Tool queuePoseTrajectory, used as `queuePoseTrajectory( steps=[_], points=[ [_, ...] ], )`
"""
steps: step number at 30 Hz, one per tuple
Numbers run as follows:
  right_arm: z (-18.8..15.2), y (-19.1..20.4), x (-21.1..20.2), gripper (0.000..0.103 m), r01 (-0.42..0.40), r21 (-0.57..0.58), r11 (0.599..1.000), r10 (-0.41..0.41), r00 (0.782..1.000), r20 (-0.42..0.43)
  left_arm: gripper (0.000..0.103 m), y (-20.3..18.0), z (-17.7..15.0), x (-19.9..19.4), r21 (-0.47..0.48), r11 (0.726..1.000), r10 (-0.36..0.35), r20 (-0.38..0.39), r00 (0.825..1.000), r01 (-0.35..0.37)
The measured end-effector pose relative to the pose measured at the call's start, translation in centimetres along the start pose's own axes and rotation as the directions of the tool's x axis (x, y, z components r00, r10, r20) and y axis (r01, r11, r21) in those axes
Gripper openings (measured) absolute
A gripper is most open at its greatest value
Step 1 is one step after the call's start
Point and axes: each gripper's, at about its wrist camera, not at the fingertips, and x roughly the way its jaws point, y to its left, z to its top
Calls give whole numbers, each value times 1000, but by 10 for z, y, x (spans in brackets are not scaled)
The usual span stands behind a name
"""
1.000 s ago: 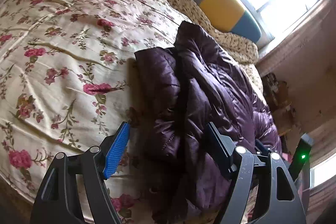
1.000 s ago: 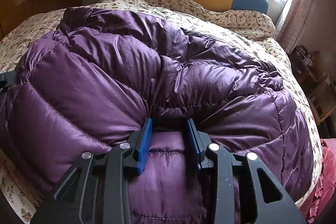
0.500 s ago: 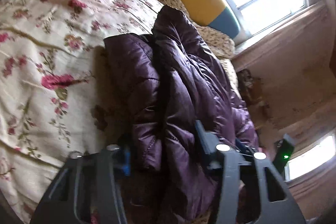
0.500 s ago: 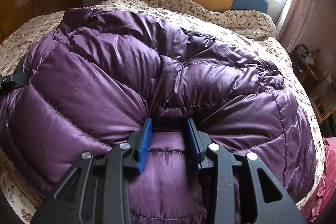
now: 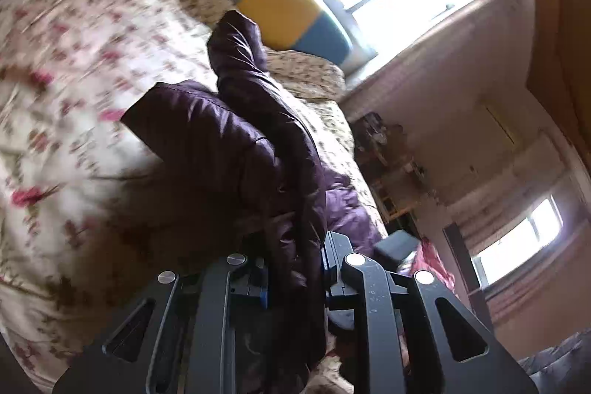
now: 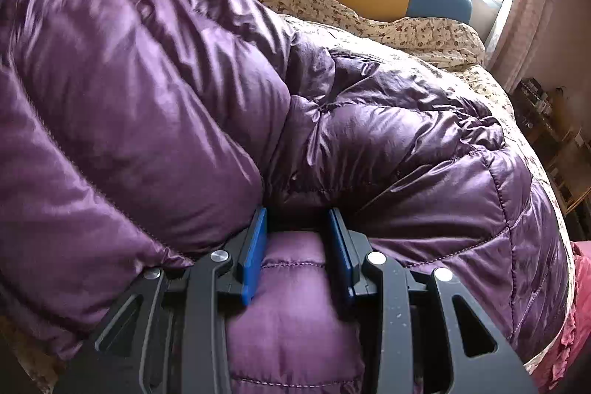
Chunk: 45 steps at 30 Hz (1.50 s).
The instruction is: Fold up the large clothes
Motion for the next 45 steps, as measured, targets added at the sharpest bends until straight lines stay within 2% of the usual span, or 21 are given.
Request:
queuePoseTrajectory(
  steps=[5, 9, 14, 20, 21, 29, 35, 39, 45],
  points=[
    [4, -13, -12, 33, -42, 19, 999, 42, 999, -6, 19, -42, 10, 16, 74, 997, -2, -9, 1000, 2],
    [5, -31, -31, 46, -66, 52, 996, 65, 998, 8, 19, -71, 18, 31, 117, 993, 5, -19, 1000, -3],
    [1, -57, -57, 48, -52, 98, 994, 48, 998, 37, 19, -97, 18, 52, 160, 987, 22, -46, 999, -14],
    [-6, -97, -84, 53, 38, 165, 986, -46, 998, 46, 19, -124, 17, 87, 219, 974, 76, -84, 994, -56],
    [-8, -105, -86, 54, 80, 175, 981, -87, 996, 29, 19, -129, 16, 95, 232, 970, 92, -90, 992, -69],
    [-22, -147, -99, 54, 245, 267, 932, -237, 970, -61, 19, -149, 5, 157, 314, 942, 171, -145, 974, -118],
    [-33, -165, -108, 54, 317, 281, 906, -303, 948, -95, 19, -157, -13, 197, 372, 920, 209, -195, 958, -125],
    [-39, -178, -114, 62, 354, 283, 891, -336, 935, -112, 19, -156, -23, 223, 391, 912, 227, -232, 946, -123],
    [-46, -194, -109, 63, 375, 313, 873, -344, 927, -150, 19, -157, -37, 260, 439, 892, 253, -281, 926, -110]
  ],
)
